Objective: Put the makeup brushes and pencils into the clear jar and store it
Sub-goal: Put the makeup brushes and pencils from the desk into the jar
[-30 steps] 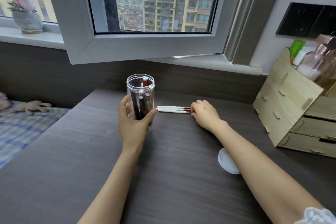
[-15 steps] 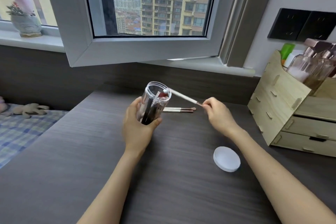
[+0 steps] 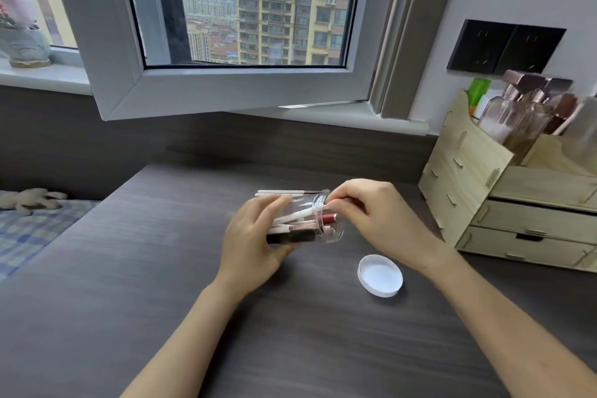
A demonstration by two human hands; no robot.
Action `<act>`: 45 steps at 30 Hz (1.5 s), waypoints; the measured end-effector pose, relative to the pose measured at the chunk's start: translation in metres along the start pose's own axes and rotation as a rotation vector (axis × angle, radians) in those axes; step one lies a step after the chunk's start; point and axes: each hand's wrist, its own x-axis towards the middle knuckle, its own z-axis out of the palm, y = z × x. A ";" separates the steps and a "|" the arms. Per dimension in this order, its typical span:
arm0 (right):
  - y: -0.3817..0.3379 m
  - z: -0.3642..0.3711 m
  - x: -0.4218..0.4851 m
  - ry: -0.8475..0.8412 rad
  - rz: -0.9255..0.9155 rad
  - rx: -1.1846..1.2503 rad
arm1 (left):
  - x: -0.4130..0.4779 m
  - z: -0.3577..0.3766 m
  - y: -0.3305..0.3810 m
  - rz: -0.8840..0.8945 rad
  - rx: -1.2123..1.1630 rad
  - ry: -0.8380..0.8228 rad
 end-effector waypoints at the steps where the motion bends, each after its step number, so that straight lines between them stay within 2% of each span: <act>1: -0.004 0.006 0.000 -0.007 -0.013 -0.006 | 0.000 0.000 0.001 -0.005 -0.020 0.002; 4: -0.009 0.019 -0.001 -0.046 -0.056 -0.067 | -0.001 -0.001 0.000 -0.083 -0.085 0.036; 6: -0.002 0.017 0.003 -0.029 -0.005 0.106 | 0.000 -0.002 -0.002 -0.167 -0.110 0.066; 8: 0.011 0.014 0.013 0.111 0.101 0.334 | 0.001 -0.002 -0.004 -0.276 -0.169 0.113; 9: 0.022 0.016 0.020 0.186 0.161 0.367 | 0.002 -0.002 -0.005 -0.332 -0.205 0.142; 11: 0.046 0.028 0.034 0.221 0.259 0.234 | 0.003 -0.002 -0.009 -0.449 -0.275 0.204; 14: 0.078 0.059 0.051 0.035 0.309 -0.076 | 0.007 -0.006 -0.013 -0.631 -0.461 0.281; 16: 0.091 0.079 0.061 -0.069 0.266 -0.173 | 0.010 -0.009 -0.016 -0.699 -0.504 0.336; 24: 0.101 0.120 0.088 -0.240 0.134 -0.592 | 0.011 -0.016 -0.030 -0.812 -0.435 0.493; 31: 0.103 0.118 0.080 -0.268 -0.004 -0.770 | 0.012 -0.011 -0.035 -0.814 -0.411 0.481; 34: 0.104 0.110 0.069 -0.220 0.130 -0.625 | 0.011 -0.011 -0.035 -0.805 -0.411 0.471; 38: 0.092 0.079 0.056 0.087 0.329 -0.089 | 0.010 -0.011 -0.036 -0.785 -0.411 0.464; 41: 0.071 0.047 0.043 0.308 0.325 0.258 | 0.008 -0.009 -0.035 -0.758 -0.383 0.447; 43: 0.054 0.029 0.032 0.370 0.251 0.283 | 0.007 -0.008 -0.034 -0.707 -0.339 0.419; 45: 0.037 0.017 0.025 0.387 0.145 0.191 | 0.006 -0.007 -0.032 -0.632 -0.283 0.379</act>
